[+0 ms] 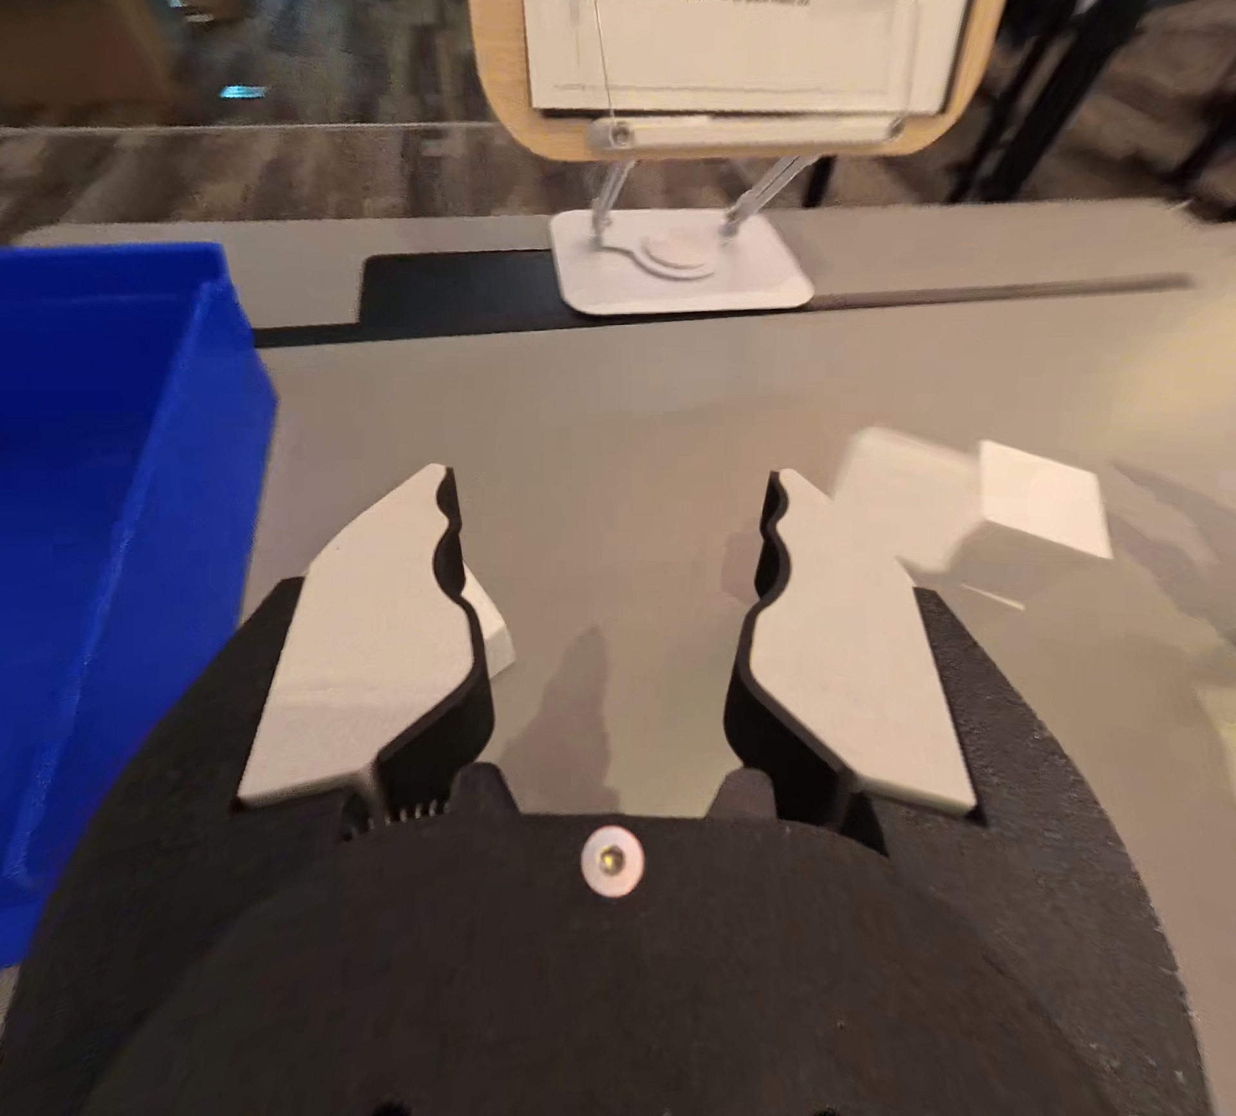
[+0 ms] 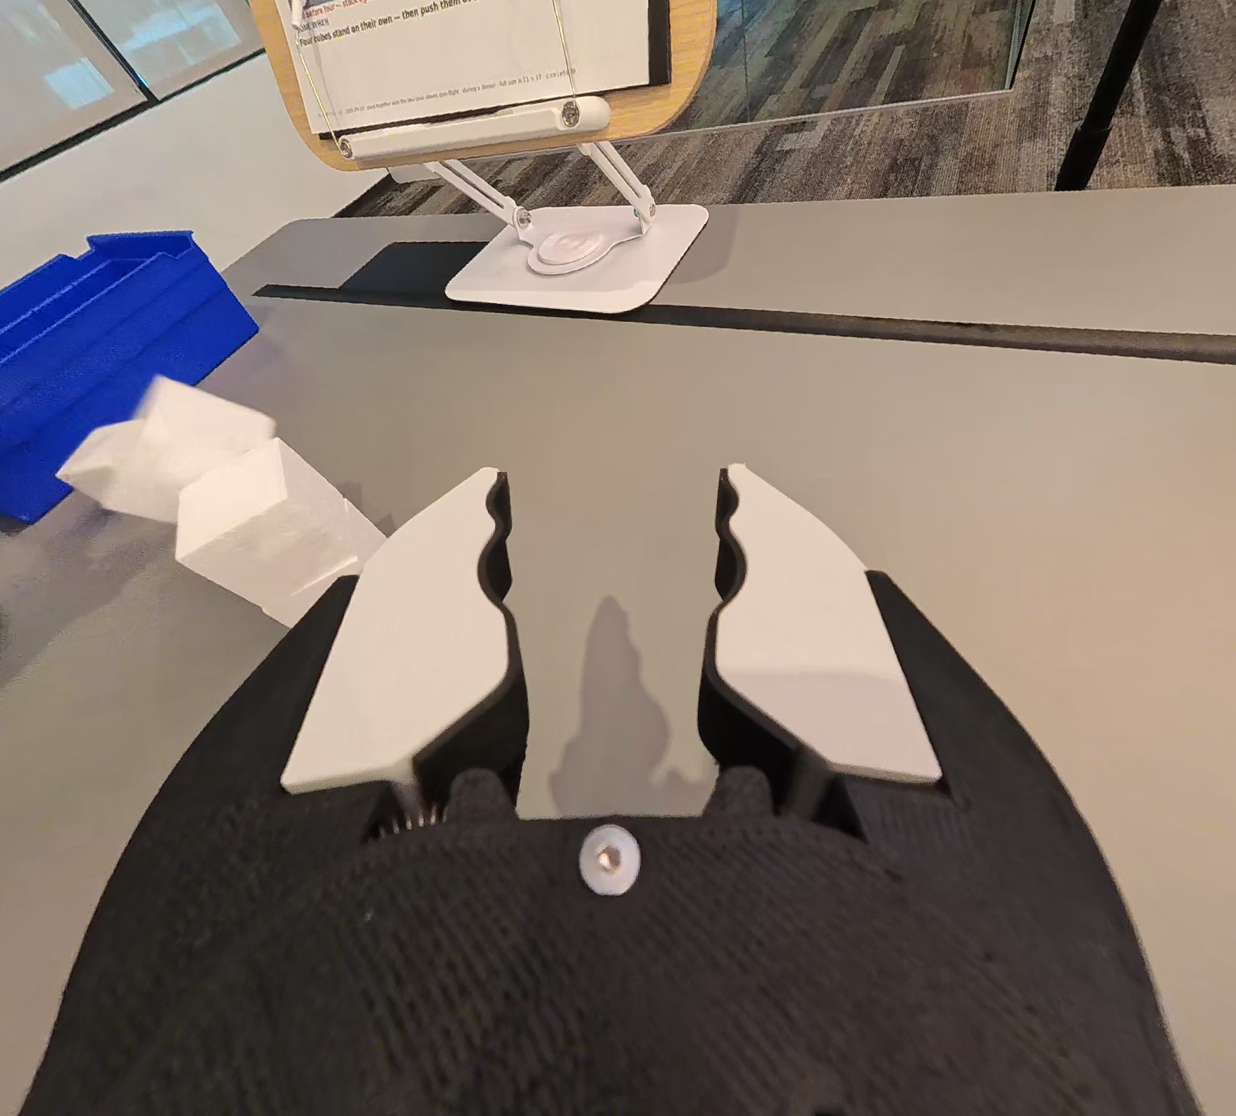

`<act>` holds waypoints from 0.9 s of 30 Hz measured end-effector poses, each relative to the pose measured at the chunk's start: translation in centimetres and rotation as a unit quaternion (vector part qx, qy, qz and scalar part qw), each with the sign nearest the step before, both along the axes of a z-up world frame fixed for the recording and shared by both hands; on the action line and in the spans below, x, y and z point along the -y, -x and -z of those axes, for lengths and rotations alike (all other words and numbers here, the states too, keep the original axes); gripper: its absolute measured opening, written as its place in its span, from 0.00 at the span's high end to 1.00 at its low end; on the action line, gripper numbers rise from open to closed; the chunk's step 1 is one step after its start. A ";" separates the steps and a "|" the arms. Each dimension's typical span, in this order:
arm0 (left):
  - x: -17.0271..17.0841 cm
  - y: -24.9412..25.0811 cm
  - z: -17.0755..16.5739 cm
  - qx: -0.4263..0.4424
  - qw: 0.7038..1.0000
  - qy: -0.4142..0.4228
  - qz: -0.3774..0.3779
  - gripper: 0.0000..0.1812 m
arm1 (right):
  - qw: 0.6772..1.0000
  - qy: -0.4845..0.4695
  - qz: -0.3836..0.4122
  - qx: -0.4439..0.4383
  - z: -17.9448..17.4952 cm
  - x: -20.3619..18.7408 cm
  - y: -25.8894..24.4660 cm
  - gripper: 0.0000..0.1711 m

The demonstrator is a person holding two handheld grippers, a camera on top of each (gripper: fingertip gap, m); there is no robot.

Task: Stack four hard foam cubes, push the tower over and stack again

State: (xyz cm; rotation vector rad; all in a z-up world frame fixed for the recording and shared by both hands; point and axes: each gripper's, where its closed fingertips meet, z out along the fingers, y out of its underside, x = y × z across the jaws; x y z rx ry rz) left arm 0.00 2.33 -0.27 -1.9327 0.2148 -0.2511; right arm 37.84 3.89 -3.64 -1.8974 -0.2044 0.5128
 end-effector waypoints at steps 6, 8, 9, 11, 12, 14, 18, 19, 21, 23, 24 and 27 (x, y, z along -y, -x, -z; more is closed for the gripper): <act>1.2 -1.4 1.6 0.080 0.992 -0.014 0.098 0.55 | 1.000 0.006 -0.004 0.020 0.6 -0.1 0.4 0.64; 1.1 -1.9 3.0 0.039 0.994 0.014 0.106 0.54 | 1.000 0.011 -0.006 0.024 1.0 -0.2 0.5 0.64; 1.3 -2.2 3.7 0.027 0.993 0.032 0.115 0.53 | 1.000 0.014 -0.009 0.024 1.2 -0.2 0.6 0.64; 1.4 -1.8 4.9 -0.012 0.992 0.049 0.112 0.54 | 0.999 0.014 -0.016 0.024 1.2 -0.2 0.9 0.64; 1.6 -1.6 5.3 -0.037 0.992 0.045 0.114 0.53 | 0.999 0.013 -0.020 0.024 1.2 -0.2 1.0 0.64; 2.1 -1.7 5.9 -0.099 0.983 0.031 0.150 0.53 | 0.999 0.011 -0.023 0.023 1.2 -0.2 1.2 0.64; 1.9 -1.1 8.0 -0.248 0.952 0.035 0.175 0.53 | 0.999 0.014 -0.028 0.025 1.3 -0.1 1.5 0.64; 1.5 -0.7 8.6 -0.266 0.948 0.050 0.167 0.53 | 0.999 0.015 -0.029 0.027 1.3 -0.1 1.5 0.64; 1.3 -1.1 9.9 -0.280 0.940 0.079 0.179 0.53 | 0.999 0.017 -0.031 0.034 1.4 -0.1 1.6 0.63; 1.0 -1.6 10.6 -0.287 0.936 0.086 0.186 0.55 | 0.999 0.018 -0.029 0.040 1.5 -0.1 1.5 0.63; 0.8 -1.6 10.9 -0.287 0.935 0.093 0.186 0.56 | 0.999 0.018 -0.029 0.040 1.5 -0.1 1.4 0.63; 0.4 -1.3 12.2 -0.287 0.931 0.132 0.183 0.57 | 0.999 0.020 -0.033 0.033 1.6 -0.1 1.5 0.63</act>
